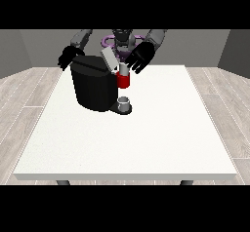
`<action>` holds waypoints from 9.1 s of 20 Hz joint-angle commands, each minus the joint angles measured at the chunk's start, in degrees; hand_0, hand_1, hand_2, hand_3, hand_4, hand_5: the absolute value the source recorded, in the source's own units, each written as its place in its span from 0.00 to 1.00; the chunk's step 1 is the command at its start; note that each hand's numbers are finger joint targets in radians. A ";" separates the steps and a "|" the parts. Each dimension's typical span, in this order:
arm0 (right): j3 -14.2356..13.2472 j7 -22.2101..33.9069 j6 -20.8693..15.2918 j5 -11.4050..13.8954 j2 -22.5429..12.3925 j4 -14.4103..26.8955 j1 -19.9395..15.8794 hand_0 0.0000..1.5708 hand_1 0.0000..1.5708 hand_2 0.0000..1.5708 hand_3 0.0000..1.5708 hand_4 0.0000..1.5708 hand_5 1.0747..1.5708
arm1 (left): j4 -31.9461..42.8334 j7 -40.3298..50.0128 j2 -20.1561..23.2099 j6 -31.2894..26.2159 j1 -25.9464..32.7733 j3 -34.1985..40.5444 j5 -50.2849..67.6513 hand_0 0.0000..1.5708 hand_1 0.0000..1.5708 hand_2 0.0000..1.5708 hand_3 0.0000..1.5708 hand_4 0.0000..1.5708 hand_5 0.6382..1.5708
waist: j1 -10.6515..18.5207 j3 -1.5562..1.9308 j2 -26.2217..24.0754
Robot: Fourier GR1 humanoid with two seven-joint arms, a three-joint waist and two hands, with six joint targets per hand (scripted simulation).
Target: Insert the coffee pod into the coffee machine and close the lid
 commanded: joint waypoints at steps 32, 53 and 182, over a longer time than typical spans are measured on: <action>-3.03 -1.65 -1.05 -2.28 -0.52 1.49 -0.32 0.00 0.00 0.00 0.00 0.27 1.00 | 0.53 -0.82 -1.97 -0.44 -0.77 -1.62 -3.65 0.71 0.71 0.74 0.63 0.28 1.00 | 2.01 0.01 2.07; -1.72 -0.98 -0.84 -1.91 -0.10 0.19 2.34 0.00 0.00 0.00 0.00 0.26 1.00 | 2.18 -3.63 1.03 -4.80 1.14 -4.03 -7.60 0.00 0.00 0.00 0.00 0.00 1.00 | 1.71 0.00 -0.88; 7.90 -7.48 12.47 0.64 1.75 15.49 -17.22 0.00 0.00 0.00 0.00 0.18 1.00 | -38.11 -5.61 -21.51 -2.42 54.80 1.84 37.76 0.00 0.00 0.00 0.00 0.12 1.00 | 20.40 -0.02 -16.32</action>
